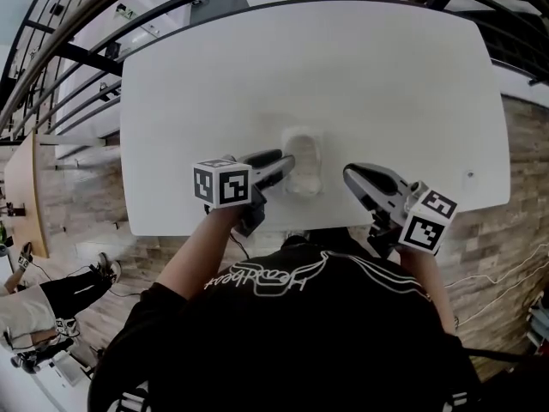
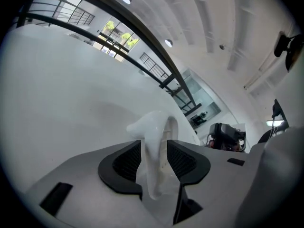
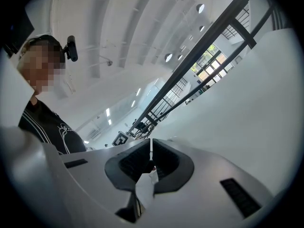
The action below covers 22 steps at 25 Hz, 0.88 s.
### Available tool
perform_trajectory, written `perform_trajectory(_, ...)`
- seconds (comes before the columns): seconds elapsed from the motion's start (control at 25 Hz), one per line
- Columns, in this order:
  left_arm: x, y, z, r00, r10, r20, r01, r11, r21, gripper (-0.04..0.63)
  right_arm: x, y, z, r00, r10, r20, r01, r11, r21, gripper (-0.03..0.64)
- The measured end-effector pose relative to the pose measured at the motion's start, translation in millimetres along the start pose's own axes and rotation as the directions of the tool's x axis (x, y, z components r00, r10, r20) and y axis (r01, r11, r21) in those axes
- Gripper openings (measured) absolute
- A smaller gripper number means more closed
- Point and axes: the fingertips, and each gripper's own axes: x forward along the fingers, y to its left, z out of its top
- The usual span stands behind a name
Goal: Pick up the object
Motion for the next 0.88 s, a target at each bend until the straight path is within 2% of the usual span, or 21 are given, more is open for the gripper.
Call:
perform_trajectory(0.32,7,2,-8,0.998,-0.009,-0.054,0.008,1.0,-0.018,0.163,2,2,3,1.0,0.008,-0.005,-0.008,1.0,0.0,0.021)
perform_trajectory(0.68,9,-3,-7,0.997,-0.021,-0.072,0.021,1.0,-0.003,0.13,3,1,1,1.0,0.002,-0.013,-0.002,1.0,0.006,0.021)
perform_trajectory(0.88,14,-1,-7,0.998,-0.021,-0.066,0.019,0.999,-0.025,0.123,1,-2,-2,1.0,-0.004,-0.019,0.004,1.0,0.009,0.021)
